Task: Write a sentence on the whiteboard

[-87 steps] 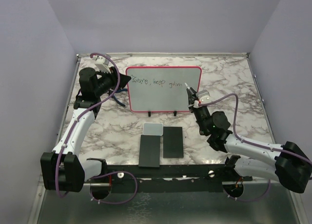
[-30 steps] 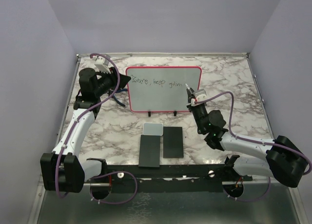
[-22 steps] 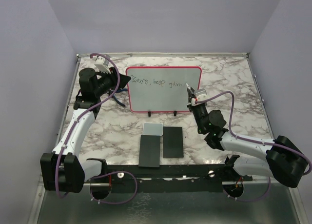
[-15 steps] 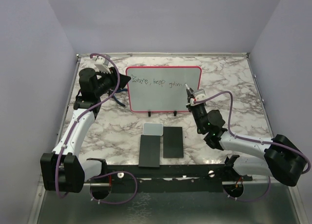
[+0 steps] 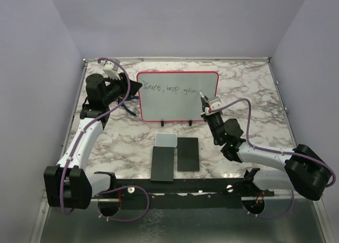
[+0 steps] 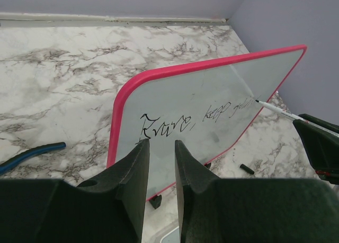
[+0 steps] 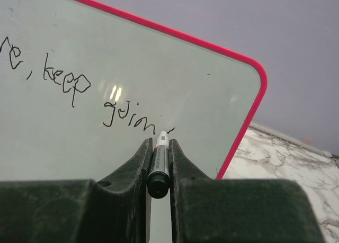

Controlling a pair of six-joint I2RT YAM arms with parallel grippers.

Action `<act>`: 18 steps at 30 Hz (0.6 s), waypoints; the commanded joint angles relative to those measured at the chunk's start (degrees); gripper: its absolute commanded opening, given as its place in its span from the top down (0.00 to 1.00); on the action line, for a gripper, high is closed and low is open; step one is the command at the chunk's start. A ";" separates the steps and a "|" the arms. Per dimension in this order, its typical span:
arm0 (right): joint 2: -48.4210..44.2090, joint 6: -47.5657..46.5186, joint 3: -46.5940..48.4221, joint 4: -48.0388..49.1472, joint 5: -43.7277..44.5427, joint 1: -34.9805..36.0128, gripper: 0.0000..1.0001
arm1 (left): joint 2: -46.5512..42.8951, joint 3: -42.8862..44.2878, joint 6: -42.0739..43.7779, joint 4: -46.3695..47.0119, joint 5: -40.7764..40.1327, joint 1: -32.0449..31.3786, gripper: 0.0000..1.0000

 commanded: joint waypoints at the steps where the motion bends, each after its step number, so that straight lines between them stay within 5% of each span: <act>1: 0.60 0.19 1.34 0.87 -1.32 -0.31 0.99 | -1.34 -0.52 0.99 -0.13 -0.67 -0.35 0.73; 18: 0.33 1.24 1.09 -1.49 -0.86 -0.31 0.99 | -1.52 -0.44 0.95 -0.18 -0.61 -0.39 0.73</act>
